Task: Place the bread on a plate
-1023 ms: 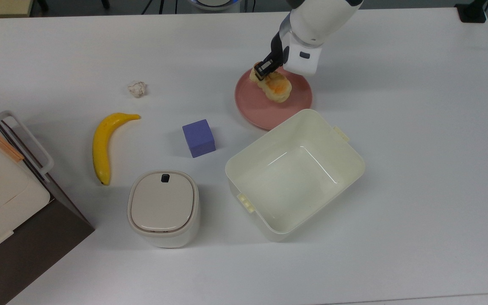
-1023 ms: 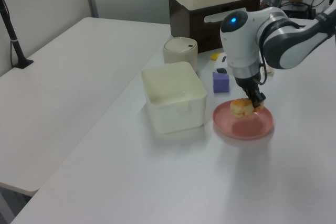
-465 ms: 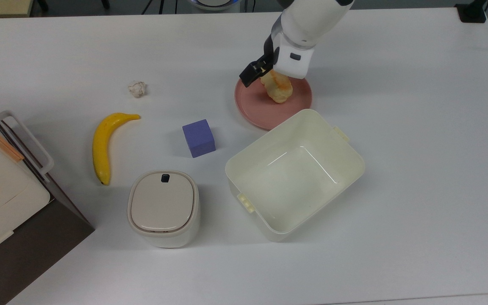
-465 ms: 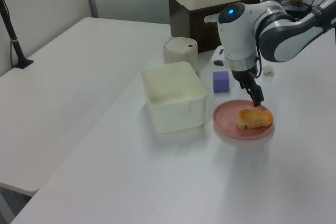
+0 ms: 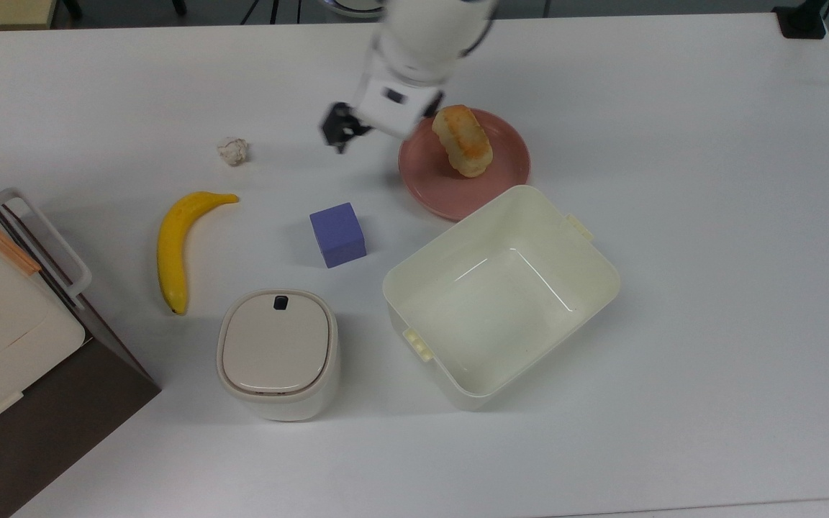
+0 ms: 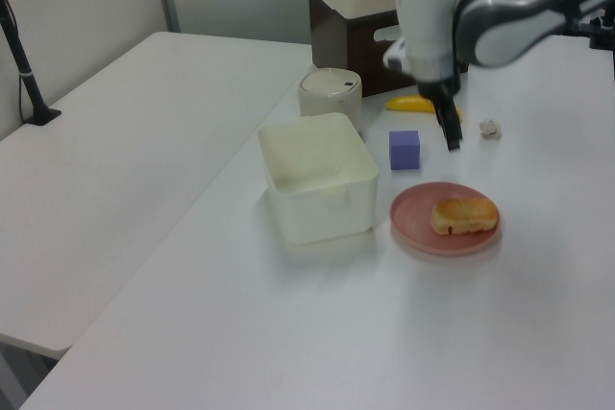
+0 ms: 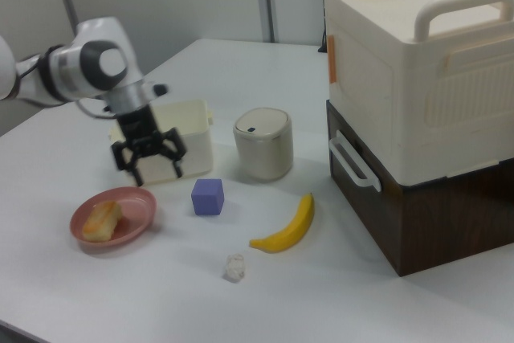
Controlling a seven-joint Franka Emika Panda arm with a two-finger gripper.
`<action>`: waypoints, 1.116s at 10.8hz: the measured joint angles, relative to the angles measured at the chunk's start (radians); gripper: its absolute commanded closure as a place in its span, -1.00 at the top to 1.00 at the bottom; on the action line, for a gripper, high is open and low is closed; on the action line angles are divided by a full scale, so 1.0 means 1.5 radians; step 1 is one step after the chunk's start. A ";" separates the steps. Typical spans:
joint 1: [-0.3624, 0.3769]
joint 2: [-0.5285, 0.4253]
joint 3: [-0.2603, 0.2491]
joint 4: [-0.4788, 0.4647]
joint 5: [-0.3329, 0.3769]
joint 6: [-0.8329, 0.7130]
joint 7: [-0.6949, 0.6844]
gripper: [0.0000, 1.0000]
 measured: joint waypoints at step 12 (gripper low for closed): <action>-0.173 -0.110 -0.085 0.253 0.248 -0.149 0.048 1.00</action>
